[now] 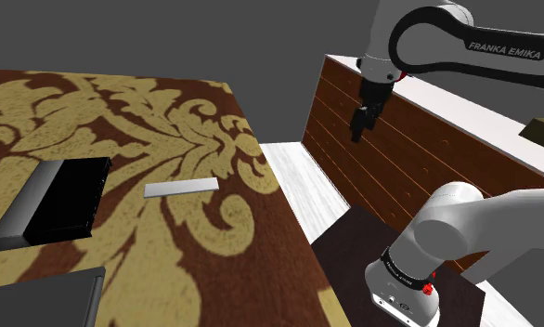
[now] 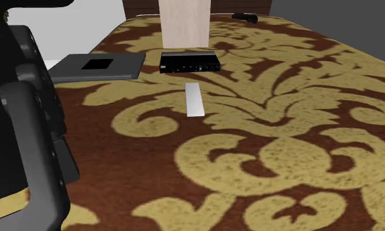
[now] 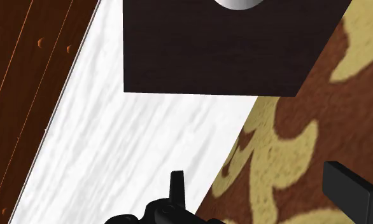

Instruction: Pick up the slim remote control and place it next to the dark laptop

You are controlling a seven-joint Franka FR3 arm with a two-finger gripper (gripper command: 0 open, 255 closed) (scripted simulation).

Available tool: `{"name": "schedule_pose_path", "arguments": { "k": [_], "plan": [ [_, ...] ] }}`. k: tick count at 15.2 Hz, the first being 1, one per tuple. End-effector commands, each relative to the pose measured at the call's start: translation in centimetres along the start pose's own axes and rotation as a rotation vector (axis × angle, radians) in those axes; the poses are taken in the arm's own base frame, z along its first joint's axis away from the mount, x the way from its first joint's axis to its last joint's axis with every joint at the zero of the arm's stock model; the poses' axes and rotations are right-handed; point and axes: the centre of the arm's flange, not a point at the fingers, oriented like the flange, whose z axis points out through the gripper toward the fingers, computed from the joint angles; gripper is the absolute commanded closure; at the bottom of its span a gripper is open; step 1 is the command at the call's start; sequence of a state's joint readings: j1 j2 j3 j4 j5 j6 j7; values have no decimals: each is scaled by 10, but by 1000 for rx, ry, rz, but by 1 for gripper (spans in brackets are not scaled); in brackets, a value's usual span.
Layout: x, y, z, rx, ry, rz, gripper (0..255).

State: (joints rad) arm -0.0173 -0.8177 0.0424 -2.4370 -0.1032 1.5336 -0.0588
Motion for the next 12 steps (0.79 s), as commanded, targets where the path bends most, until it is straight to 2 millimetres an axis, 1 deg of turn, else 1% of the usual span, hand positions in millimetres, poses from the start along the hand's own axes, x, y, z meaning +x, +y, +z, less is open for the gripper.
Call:
{"name": "schedule_pose_path", "arguments": {
  "k": [1, 6, 12],
  "plan": [
    [0, 0, 0, 0, 0, 0, 0],
    [54, -27, 18, 7, 18, -105, 0],
    [115, -68, 38, 16, 41, -230, 0]
  ]
}}
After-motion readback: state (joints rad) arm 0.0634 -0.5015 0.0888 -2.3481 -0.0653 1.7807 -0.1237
